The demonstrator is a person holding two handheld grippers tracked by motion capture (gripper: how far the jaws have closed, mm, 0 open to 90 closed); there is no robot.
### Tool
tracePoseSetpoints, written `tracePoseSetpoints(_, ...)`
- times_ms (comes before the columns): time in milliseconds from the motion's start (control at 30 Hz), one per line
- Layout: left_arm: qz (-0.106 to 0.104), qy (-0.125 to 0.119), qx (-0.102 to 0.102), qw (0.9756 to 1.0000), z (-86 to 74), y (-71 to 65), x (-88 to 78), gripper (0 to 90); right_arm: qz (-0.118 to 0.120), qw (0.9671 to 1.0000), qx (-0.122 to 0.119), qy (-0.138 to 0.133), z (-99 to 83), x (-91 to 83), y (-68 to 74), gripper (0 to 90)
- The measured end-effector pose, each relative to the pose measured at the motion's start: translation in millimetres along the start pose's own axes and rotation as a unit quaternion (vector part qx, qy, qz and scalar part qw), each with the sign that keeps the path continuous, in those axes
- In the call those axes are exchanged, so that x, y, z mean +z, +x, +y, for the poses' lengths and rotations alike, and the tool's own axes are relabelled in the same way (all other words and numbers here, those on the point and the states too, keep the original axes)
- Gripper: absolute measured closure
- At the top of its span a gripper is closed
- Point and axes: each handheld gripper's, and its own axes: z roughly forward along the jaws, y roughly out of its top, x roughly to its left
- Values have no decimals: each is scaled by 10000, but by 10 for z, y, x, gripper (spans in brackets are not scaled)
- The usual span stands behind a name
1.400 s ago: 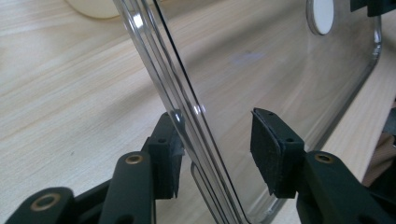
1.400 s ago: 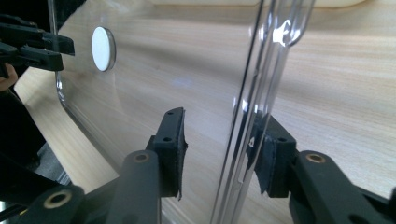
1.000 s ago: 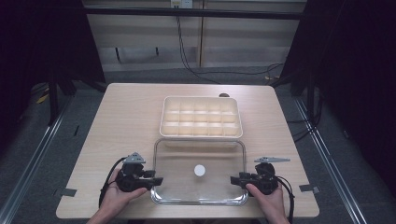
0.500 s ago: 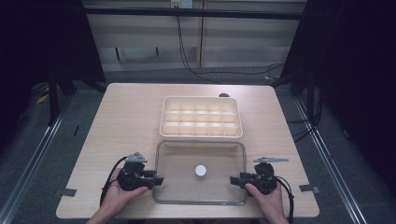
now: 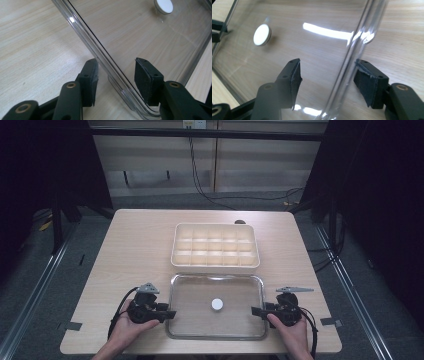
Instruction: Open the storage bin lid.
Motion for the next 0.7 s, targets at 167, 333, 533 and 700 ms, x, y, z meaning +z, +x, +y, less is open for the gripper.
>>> tracePoseSetpoints(167, 20, 57, -16, 10000, -2, 16, 13, 515, 37, 10000, 44, 44, -2, 2, -5, 385)
tracePoseSetpoints(333, 258, -52, 131, 9996, 1, -11, 8, 497, 63, 10000, 42, -7, 5, -12, -6, 390)
tracePoseSetpoints(533, 78, -309, 99, 9994, 17, -14, -49, 418, 193, 9993, -114, -307, 57, -82, 11, 383)
tracePoseSetpoints(700, 124, -536, 129, 9984, 54, 3, -130, 348, 309, 9979, -241, -514, 81, -176, 21, 352)
